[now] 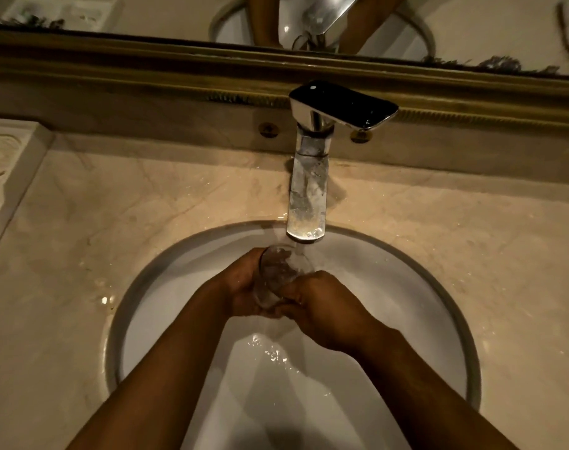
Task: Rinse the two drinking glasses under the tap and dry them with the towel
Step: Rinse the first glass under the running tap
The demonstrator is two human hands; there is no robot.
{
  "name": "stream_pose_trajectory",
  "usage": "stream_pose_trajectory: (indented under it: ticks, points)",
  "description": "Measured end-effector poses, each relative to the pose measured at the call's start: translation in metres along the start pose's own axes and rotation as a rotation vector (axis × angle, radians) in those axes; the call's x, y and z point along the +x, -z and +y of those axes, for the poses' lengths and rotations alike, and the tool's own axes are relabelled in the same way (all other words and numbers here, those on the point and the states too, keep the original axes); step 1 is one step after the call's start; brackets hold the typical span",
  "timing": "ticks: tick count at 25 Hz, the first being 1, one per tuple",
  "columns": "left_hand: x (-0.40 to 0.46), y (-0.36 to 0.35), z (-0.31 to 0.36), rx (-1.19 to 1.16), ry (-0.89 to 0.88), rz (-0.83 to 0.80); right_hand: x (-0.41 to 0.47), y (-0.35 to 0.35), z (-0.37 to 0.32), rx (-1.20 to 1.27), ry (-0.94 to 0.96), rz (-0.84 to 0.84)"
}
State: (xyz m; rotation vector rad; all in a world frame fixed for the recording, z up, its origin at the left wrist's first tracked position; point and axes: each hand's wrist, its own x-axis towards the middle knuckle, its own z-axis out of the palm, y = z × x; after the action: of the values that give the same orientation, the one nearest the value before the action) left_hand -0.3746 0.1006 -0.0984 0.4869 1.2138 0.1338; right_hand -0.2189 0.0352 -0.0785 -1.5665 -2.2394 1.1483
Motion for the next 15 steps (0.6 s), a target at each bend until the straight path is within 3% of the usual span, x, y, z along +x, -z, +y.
stream_pose_trajectory:
  ticks: [2,5,8,11,15]
  points:
    - [0.003,-0.003,-0.002,-0.043,-0.045,-0.016,0.0,0.009,-0.001,-0.113,-0.011,0.007]
    - [0.008,-0.017,-0.001,-0.243,-0.238,0.01,0.002,0.018,0.003,0.0,-0.086,0.079]
    - [0.018,-0.03,-0.01,-0.346,-0.377,0.09,0.004,0.008,-0.003,0.036,-0.11,0.041]
    - [0.026,-0.036,-0.022,-0.444,-0.455,0.099,0.009,0.002,-0.01,0.146,-0.172,0.192]
    - [0.037,-0.037,-0.033,-0.593,-0.376,0.048,0.007,0.013,-0.008,0.185,-0.213,0.296]
